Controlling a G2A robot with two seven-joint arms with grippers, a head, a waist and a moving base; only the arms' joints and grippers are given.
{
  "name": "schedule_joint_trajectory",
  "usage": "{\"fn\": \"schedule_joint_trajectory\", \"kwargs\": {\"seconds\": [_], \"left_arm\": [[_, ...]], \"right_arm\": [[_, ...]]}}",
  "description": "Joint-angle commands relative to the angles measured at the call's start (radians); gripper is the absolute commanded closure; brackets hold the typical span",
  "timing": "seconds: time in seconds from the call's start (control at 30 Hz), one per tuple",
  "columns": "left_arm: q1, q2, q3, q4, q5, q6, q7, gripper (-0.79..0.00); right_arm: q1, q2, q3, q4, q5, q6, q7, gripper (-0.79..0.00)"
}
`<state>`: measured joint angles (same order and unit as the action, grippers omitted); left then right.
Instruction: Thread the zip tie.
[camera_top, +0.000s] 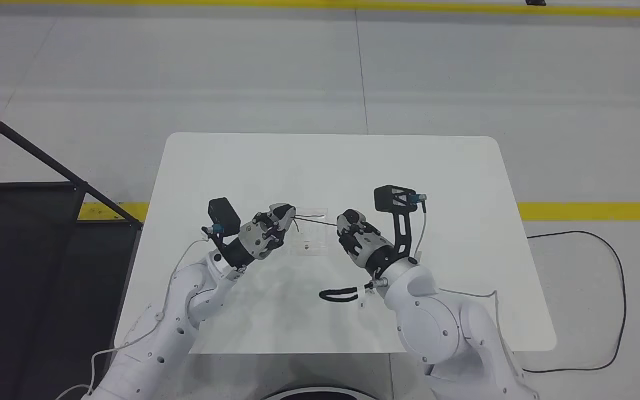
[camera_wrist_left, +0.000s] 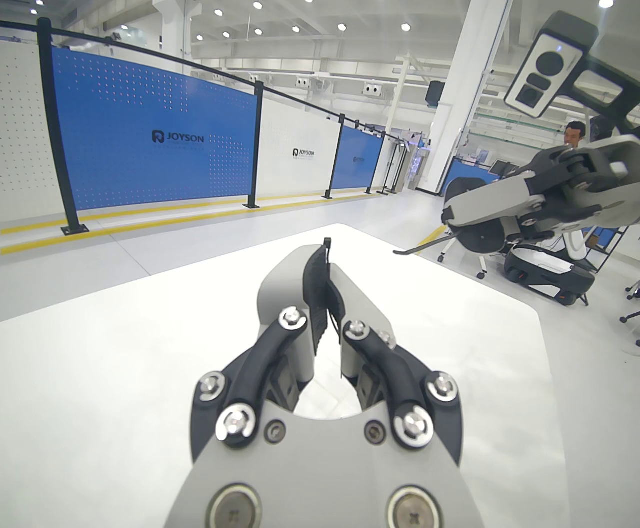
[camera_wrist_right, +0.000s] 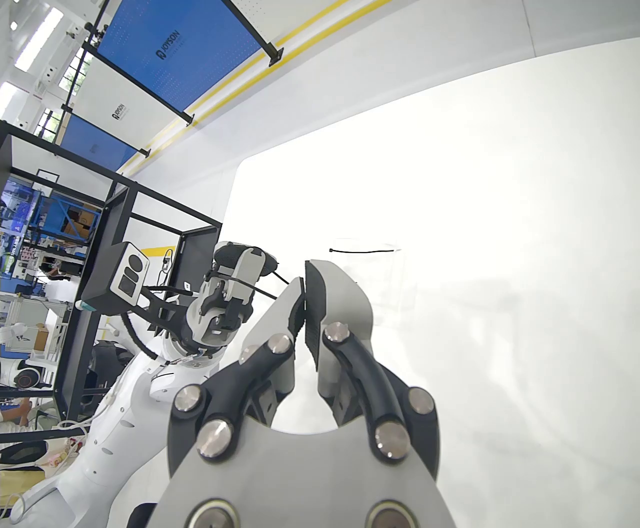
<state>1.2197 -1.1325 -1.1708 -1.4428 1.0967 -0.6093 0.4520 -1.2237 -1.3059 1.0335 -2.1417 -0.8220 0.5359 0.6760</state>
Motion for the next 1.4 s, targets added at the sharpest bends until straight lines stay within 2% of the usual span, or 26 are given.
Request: {"fn": "schedule_joint_trajectory", "kwargs": {"seconds": [0.0,0.6,0.87,1.37], "left_arm": [[0.000,0.000,0.000,0.000,0.000,0.000,0.000,0.000],[0.000,0.000,0.000,0.000,0.000,0.000,0.000,0.000],[0.016,-0.008,0.003,-0.023,0.024,0.071,0.034,0.000],[0.009,-0.017,0.017,0.009,0.056,0.079,0.084,0.000]], "right_arm": [[0.000,0.000,0.000,0.000,0.000,0.000,0.000,0.000],[-0.002,0.000,0.000,0.001,0.001,-0.004,-0.004,0.000],[-0.012,-0.006,0.012,0.022,0.037,-0.017,-0.039,0.000],[0.025,-0.020,-0.006,0.045,0.040,0.029,-0.024,0.000]]}}
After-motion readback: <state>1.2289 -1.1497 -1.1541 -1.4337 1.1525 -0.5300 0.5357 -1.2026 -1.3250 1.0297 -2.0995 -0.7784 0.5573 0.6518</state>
